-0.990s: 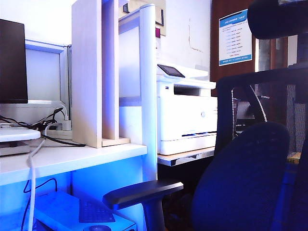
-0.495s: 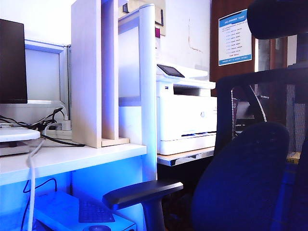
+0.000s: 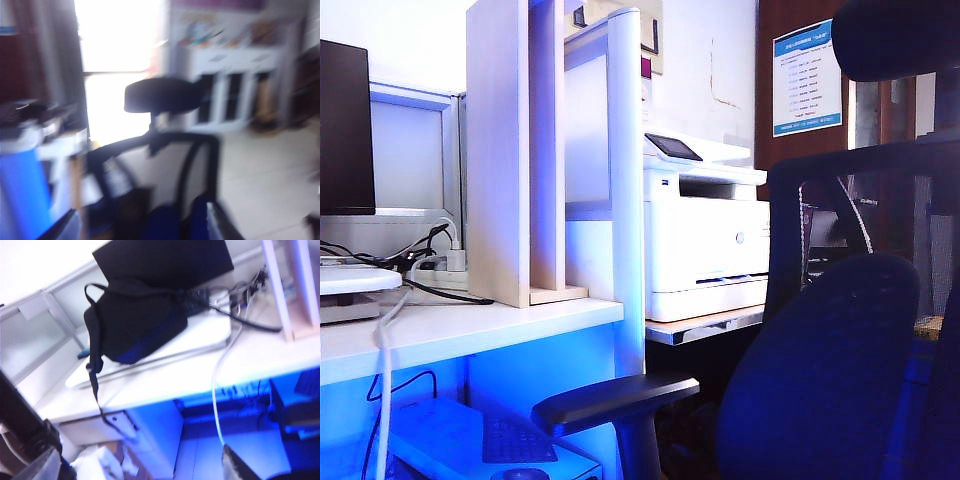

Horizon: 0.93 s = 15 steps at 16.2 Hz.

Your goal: Grab the backpack from the chair and place it on the desk.

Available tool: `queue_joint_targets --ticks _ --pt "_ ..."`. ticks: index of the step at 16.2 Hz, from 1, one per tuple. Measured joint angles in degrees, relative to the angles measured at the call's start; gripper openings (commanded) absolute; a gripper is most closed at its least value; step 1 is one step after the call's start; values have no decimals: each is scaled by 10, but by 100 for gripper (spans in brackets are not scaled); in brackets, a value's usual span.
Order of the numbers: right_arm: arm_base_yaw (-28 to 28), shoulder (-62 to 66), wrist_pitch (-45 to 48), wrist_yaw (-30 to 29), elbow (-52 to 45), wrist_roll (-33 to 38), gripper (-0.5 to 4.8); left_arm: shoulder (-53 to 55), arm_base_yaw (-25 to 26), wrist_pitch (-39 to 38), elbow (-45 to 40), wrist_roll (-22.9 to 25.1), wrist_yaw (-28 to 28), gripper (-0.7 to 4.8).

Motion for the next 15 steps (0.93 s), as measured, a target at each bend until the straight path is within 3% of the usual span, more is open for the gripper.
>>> queue_joint_targets --ticks 2,4,7,8,11,12,15 --pt "0 -3 5 0 1 0 418 -40 -39 -131 0 114 -90 344" --pt "0 -6 5 2 7 0 418 -88 -58 -181 -16 170 -137 344" --pt "-1 -6 26 14 16 -2 418 -167 -65 -178 -22 144 -143 343" --pt "-1 -6 25 36 16 -2 418 -210 -65 -187 -21 111 -194 343" --pt "-1 -10 25 56 16 -2 418 -280 -65 -216 -41 106 -261 343" --pt "-2 -26 26 73 17 -2 418 -404 -65 -250 -108 101 -326 342" --pt "-2 -34 25 102 21 -17 418 -525 -65 -277 -222 86 -359 341"
